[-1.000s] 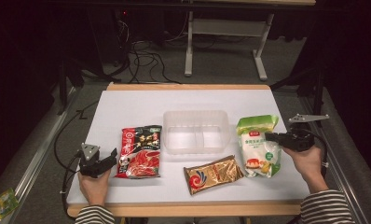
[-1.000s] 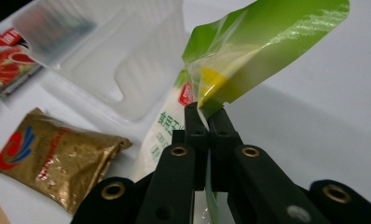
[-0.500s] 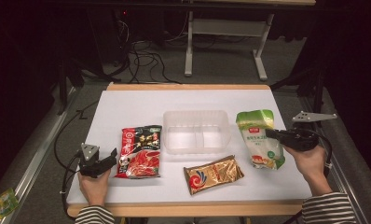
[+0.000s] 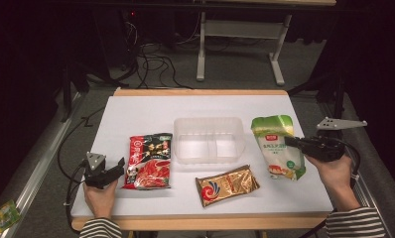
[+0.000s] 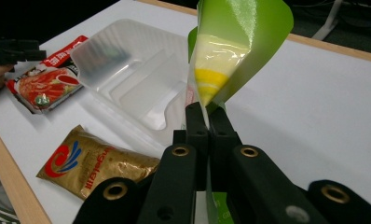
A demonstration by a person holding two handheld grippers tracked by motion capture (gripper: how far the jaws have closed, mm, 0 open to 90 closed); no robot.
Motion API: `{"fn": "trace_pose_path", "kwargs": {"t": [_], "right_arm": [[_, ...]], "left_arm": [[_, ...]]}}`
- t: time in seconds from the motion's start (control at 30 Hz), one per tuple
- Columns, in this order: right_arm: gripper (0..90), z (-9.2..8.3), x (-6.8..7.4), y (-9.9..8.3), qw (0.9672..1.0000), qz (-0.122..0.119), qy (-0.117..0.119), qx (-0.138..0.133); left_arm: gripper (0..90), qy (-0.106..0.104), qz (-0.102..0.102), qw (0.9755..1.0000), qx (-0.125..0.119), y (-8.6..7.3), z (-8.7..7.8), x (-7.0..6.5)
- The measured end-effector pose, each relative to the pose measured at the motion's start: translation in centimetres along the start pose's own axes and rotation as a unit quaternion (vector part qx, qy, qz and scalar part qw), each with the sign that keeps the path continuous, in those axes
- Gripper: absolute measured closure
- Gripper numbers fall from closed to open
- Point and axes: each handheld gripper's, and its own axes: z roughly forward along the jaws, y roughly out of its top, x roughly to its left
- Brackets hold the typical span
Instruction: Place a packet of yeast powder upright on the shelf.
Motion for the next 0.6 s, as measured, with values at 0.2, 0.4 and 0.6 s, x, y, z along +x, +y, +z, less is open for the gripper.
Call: {"fn": "trace_pose_path", "kwargs": {"t": [0.2,0.4,0.6], "right_arm": [[90.0,-0.4,0.7,0.7,1.0,-0.005,0.006,-0.005],[90.0,-0.4,1.5,1.3,0.9996,-0.011,0.023,-0.015],[90.0,-0.3,2.4,2.0,0.9991,-0.019,0.032,-0.023]], "left_arm": [[28.1,-0.002,-0.002,1.0,-0.003,0.0,0.0,0.0],[28.1,-0.001,-0.001,1.0,-0.004,0.0,-0.1,0.0],[28.1,-0.002,-0.003,1.0,-0.004,0.0,0.0,0.0]]}}
